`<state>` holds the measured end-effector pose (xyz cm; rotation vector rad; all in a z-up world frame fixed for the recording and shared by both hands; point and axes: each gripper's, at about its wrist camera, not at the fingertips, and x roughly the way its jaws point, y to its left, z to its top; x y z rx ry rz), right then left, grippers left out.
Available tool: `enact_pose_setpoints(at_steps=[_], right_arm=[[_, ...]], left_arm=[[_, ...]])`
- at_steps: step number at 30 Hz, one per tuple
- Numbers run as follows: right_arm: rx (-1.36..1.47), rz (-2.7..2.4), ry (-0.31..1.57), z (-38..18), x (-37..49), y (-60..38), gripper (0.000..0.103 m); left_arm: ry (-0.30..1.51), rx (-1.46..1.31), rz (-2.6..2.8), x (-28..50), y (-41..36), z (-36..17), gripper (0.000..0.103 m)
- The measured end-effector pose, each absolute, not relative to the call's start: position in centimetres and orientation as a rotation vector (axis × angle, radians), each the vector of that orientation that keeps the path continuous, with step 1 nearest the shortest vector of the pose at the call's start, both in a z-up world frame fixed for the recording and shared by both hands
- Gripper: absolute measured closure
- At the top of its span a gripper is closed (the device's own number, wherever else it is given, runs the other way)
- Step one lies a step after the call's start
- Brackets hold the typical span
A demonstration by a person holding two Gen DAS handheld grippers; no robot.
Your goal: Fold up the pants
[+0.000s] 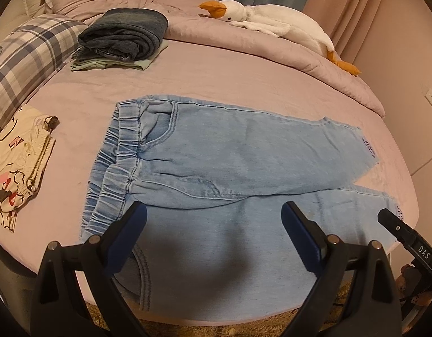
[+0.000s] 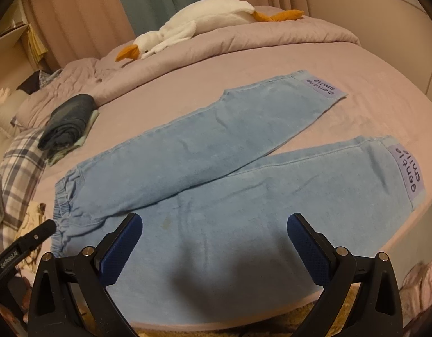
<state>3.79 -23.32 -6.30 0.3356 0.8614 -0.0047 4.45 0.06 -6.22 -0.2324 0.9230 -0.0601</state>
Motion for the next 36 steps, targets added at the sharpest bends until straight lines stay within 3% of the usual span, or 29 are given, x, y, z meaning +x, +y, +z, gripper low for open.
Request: enact_pose_setpoints(at_steps=[36], right_arm=[[0.347,-0.024,0.891,-6.97,3.83,-24.07,0.0]], left_arm=[[0.938,-0.233,-0.024,4.04,0.83,-6.66,0.008]])
